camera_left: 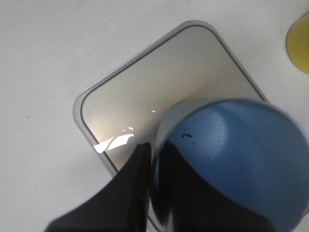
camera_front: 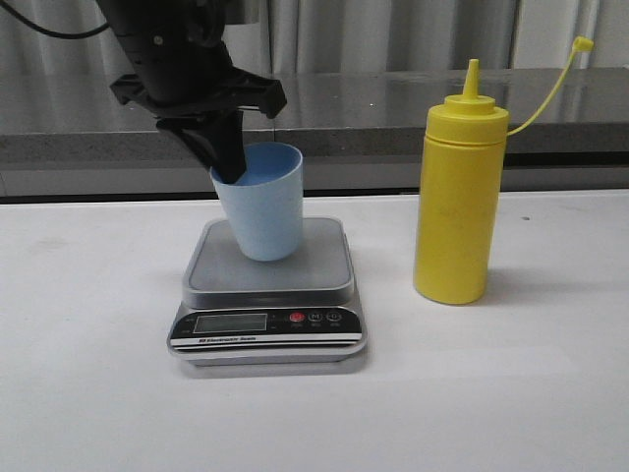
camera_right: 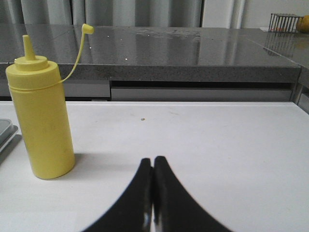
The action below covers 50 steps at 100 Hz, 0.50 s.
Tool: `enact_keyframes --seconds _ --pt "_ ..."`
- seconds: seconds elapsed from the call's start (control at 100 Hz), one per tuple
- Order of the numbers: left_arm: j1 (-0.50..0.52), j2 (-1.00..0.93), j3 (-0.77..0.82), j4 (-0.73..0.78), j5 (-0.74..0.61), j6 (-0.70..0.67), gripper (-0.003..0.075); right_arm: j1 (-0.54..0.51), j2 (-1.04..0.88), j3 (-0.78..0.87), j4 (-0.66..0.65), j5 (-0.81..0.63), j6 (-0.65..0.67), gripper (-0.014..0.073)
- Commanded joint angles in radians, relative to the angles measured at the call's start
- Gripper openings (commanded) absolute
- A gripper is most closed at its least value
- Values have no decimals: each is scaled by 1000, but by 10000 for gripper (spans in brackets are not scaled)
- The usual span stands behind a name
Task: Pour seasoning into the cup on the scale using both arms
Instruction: 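Lift the light-blue cup with the left gripper and lower it onto the scale, then open the left gripper and raise it away from the cup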
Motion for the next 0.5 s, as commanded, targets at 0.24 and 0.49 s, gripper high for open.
enact_keyframes --seconds 0.24,0.49 --pt "-7 -52 -66 -19 -42 0 244 -5 -12 -3 -7 -80 -8 -67" --pt "-7 -65 -124 -17 14 0 241 -5 -12 -3 -7 -80 -8 -67"
